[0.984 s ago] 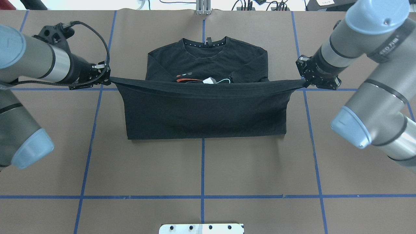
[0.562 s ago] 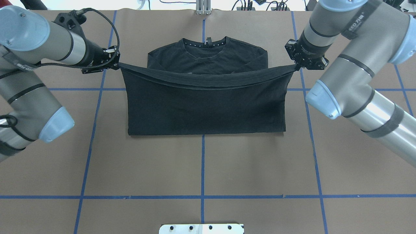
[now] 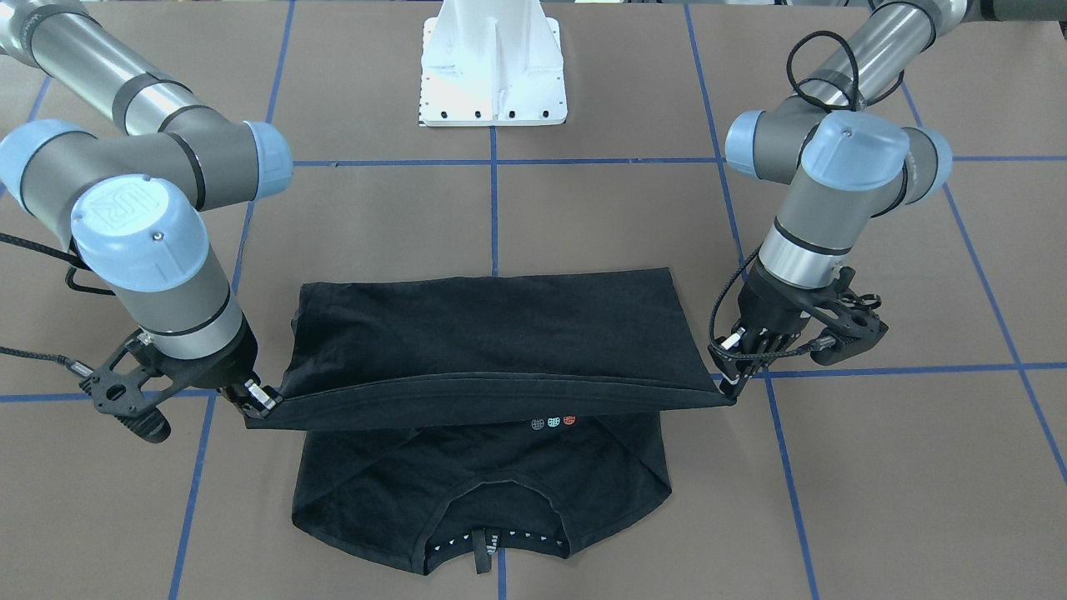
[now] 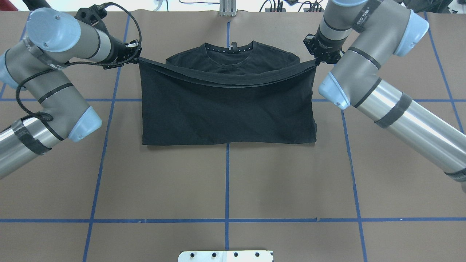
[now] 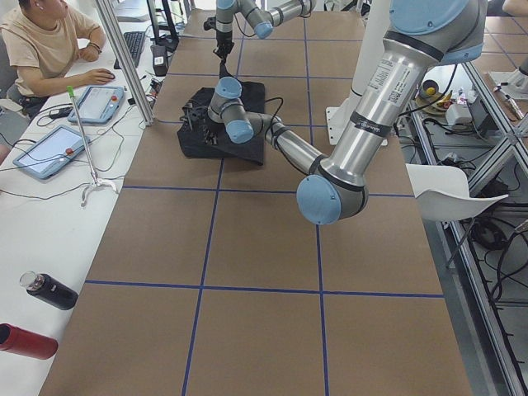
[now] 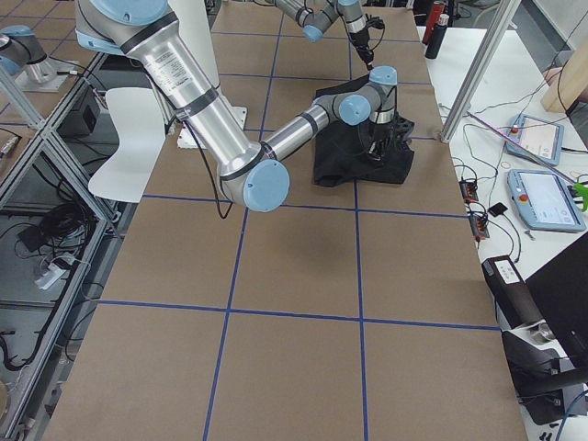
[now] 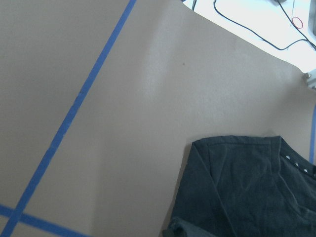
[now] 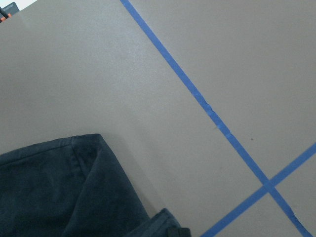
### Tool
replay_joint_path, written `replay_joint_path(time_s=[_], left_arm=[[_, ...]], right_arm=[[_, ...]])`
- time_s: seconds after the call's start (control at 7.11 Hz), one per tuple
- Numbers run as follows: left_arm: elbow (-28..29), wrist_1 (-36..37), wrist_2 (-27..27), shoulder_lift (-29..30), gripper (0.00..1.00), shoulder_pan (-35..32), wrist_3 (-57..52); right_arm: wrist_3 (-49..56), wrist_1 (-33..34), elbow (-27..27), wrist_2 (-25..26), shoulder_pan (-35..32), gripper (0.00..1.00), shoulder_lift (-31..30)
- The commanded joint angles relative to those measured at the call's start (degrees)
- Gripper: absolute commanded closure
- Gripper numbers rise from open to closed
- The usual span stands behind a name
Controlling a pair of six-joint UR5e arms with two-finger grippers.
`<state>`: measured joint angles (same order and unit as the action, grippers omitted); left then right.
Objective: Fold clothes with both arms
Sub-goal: 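Lower the hem onto the collar and open both grippers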
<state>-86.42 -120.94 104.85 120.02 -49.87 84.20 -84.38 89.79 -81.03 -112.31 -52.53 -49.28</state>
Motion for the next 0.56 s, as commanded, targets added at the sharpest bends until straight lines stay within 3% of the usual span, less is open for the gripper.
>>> replay_joint_path(time_s=[0.0,0.42], left_arm=[[5.0,-5.4,-0.6,0.6,1.00,-0.1,1.0],[9.6,-10.1,-2.5,1.3,1.00,0.0,2.1]], right_arm=[[0.6,-2.8,8.3,0.9,-0.1,1.00,4.4],[0.9,-7.6,14.0,3.2,0.4,1.00,4.5]])
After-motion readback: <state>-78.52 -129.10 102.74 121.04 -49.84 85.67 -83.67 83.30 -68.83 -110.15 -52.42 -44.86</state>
